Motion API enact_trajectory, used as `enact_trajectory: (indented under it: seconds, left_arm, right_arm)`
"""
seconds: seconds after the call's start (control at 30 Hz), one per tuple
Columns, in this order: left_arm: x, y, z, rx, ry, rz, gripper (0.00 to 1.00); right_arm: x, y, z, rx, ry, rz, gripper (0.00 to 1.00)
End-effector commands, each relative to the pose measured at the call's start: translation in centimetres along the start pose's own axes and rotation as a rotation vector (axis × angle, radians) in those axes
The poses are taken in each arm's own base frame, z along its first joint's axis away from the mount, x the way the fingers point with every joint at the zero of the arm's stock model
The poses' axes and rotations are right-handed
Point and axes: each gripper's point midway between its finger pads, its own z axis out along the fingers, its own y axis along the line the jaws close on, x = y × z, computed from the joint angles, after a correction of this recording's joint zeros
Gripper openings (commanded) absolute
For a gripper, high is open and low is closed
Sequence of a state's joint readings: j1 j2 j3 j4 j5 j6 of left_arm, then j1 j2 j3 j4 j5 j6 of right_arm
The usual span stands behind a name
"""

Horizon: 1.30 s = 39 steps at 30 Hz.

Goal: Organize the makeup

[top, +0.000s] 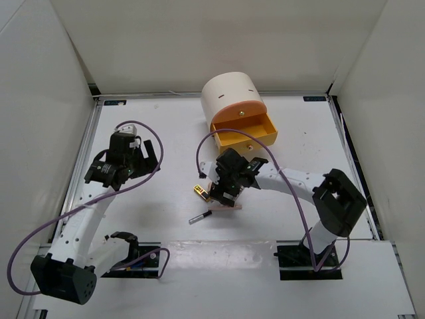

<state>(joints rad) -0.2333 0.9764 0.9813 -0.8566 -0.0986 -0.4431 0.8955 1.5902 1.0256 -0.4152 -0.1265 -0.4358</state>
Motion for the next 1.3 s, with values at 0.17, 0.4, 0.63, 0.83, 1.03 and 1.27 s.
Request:
enact_trajectory:
  seconds: [0.17,0.4,0.63,0.83,1.03,1.27]
  left_arm:
    - [-0.7,-0.2,0.3,-0.005,-0.005,0.048,0.98]
    - [-1.3,0.2,-0.1,-0.034,-0.014,0.054,0.98]
    - [-1.6,0.4,-0.7,-0.047,-0.019,0.052,0.98]
    - [-2.0,0.1,-0.9,-0.035,-0.03,0.044,0.98]
    - [-2.1,-0.2,-0.7,-0.023,-0.031,0.042,0.98]
    - [-1.6,-0.5,-0.6,-0.001,-0.015,0.042,0.98]
  right_arm:
    - [0.6,0.4,1.4,-0.01,0.047,-0.035,0.84]
    - [1.5,-0.1,3.0,0.016,0.072,-0.034,0.72]
    - [3.6,-0.4,3.8,0.066,0.109,0.0,0.78]
    - [2.7,-1.7,3.5,0.15,0.046,0.013,0.41]
    - [1.0,-2.6,2.6,0.187,-0.004,-0.032,0.24]
    - [0.2,-3.2,2.2,0.2,-0.023,-0.029,0.3]
